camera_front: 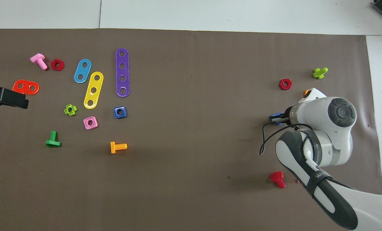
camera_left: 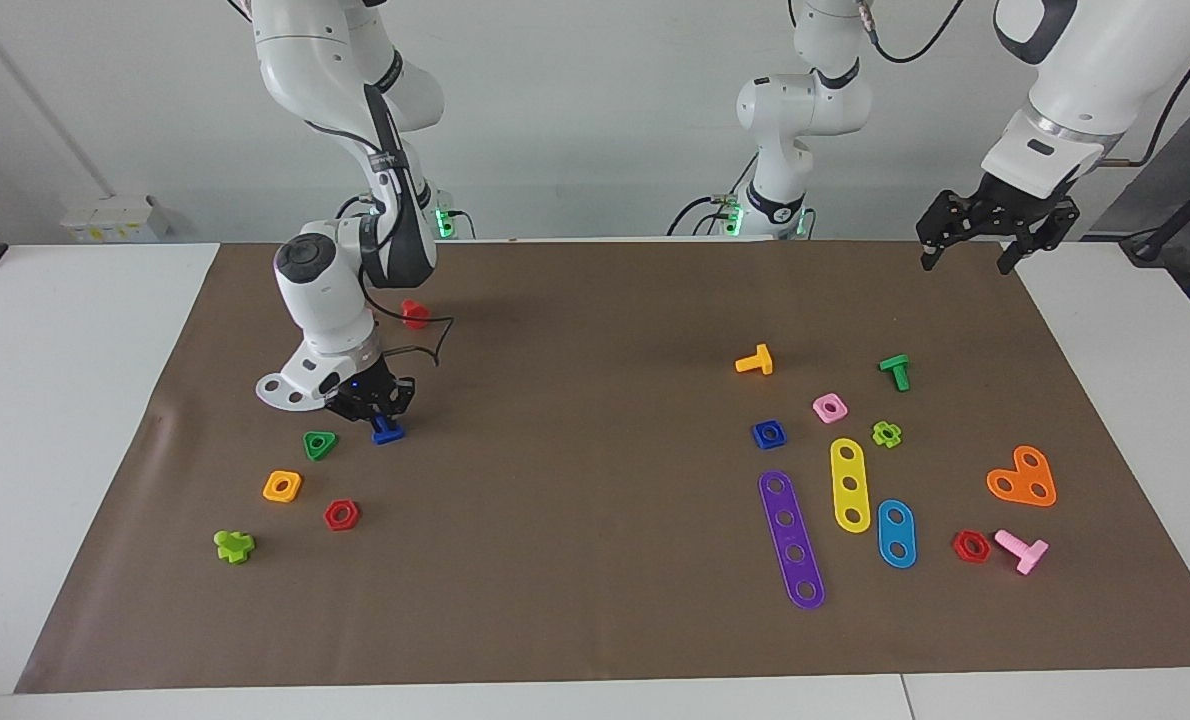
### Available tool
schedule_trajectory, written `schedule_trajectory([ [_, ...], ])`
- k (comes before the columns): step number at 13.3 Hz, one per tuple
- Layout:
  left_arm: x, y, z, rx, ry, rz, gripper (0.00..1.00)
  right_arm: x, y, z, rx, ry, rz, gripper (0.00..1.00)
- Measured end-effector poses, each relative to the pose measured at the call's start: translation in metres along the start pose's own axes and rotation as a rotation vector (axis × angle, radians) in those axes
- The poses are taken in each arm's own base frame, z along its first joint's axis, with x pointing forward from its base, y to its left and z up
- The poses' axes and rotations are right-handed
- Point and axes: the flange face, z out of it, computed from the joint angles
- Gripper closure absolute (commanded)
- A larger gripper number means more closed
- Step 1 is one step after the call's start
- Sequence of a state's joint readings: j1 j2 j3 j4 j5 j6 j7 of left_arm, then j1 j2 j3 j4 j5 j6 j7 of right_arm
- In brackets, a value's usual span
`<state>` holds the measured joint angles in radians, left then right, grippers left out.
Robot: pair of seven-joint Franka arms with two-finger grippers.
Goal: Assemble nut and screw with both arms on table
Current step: 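Close the right gripper on the blue screw and lift it, then carry the blue screw with the right gripper to the table center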
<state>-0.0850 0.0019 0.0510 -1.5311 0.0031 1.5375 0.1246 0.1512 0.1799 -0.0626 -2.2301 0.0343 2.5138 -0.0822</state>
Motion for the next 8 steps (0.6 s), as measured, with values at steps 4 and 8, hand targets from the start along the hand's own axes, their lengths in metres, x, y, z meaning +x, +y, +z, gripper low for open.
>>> schedule_trajectory([
  [4,0.0,0.0,0.0,0.0,0.0,0.0,0.0,0.016,-0.005,-0.029,0.009,-0.005,0.038,1.0],
  [8,0.0,0.0,0.0,0.0,0.0,0.0,0.0,0.045,-0.068,-0.09,0.031,0.025,0.105,1.0],
])
